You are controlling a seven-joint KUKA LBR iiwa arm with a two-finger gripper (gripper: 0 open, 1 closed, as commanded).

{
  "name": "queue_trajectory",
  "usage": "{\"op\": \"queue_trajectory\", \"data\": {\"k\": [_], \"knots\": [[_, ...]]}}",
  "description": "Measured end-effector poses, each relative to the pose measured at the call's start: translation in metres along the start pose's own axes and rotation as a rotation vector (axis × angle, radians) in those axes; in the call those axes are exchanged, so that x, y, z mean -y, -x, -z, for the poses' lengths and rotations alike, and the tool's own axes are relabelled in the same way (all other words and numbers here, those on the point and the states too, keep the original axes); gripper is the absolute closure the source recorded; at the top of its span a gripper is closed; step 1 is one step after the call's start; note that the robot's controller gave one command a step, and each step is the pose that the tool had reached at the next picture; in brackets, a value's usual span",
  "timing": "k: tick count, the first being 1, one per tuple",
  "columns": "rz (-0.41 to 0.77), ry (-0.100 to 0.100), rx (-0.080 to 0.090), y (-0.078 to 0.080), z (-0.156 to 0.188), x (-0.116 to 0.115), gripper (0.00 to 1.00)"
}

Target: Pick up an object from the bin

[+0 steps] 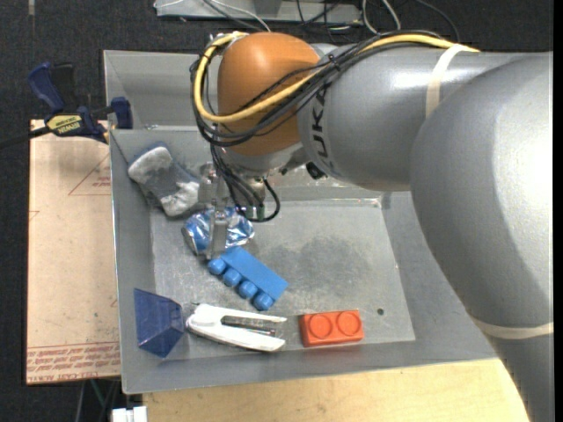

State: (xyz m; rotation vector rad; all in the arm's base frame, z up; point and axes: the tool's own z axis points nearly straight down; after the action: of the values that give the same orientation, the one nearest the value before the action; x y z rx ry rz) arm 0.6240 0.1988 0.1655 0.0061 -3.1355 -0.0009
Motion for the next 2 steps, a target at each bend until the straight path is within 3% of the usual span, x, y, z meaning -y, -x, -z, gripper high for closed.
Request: {"op": "queue_trajectory", "data": {"k": [1,2], "knots": [[-0.004,0.001,0.008,0.002,0.005,0.001,0.0],[-0.322,0.006,0.008,-0.008,-0.092,0.038,0.0]]}}
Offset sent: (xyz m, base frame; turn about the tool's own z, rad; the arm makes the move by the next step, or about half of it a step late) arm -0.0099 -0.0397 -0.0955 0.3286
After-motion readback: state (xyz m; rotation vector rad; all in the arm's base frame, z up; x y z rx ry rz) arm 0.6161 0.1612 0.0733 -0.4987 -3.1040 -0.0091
